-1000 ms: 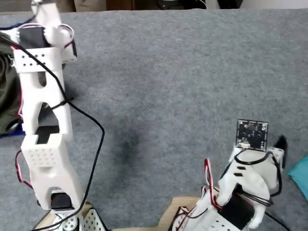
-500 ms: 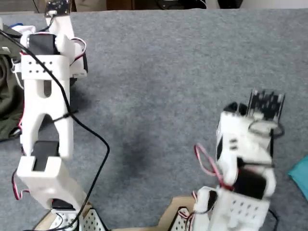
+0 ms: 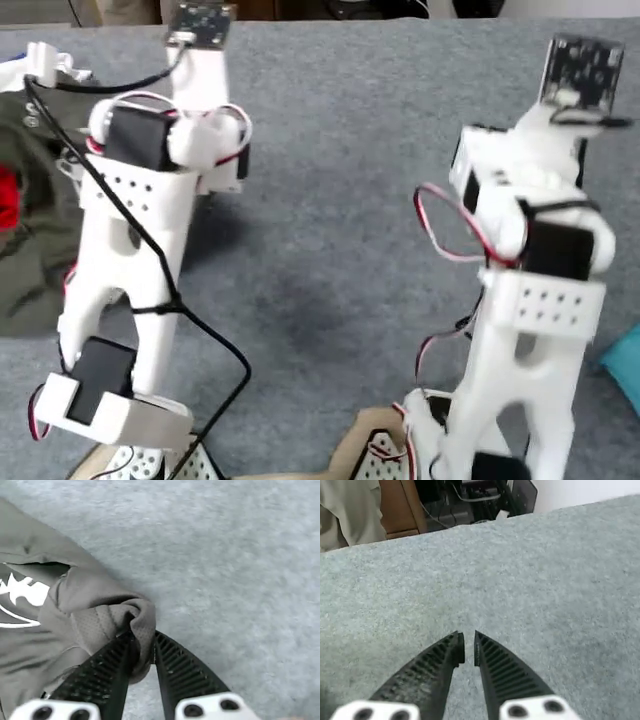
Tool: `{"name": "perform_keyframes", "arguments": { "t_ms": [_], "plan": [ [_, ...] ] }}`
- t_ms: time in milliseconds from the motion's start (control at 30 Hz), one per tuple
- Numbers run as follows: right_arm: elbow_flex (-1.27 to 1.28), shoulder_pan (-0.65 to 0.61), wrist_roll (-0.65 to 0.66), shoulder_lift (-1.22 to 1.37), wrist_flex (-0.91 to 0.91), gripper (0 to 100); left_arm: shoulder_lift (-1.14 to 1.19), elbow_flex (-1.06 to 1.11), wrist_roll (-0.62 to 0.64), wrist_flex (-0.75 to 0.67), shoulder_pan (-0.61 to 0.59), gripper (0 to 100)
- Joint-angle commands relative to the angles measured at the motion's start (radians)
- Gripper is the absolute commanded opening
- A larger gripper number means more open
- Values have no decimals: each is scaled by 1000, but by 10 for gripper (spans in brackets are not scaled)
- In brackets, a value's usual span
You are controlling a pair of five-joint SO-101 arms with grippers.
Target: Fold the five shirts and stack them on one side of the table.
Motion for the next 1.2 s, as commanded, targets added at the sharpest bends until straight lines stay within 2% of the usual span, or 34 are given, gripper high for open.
{"name": "perform_keyframes", "arguments": {
  "t_ms": [0,233,467,567,667,767,833,1000,1167],
  "plan": [
    [-157,39,-40,90,54,52,-42,-91,17,-37,71,19],
    [-318,136,-43,234,155,52,-42,-166,15,-175,222,19],
    [-364,249,-20,303,169,57,-41,-34,20,-216,370,21],
    [-357,272,40,306,173,117,-41,11,23,-226,387,47],
    [-358,275,51,308,227,207,-42,28,68,-218,374,155],
    [-358,265,49,309,282,247,-51,20,232,-216,304,241],
    [-357,242,44,309,310,246,-51,-5,287,-204,252,264],
    [-357,139,43,311,381,228,-42,-106,227,-135,44,268],
    [-357,-18,29,394,434,147,-21,-26,107,-149,-210,268]
  ]
}}
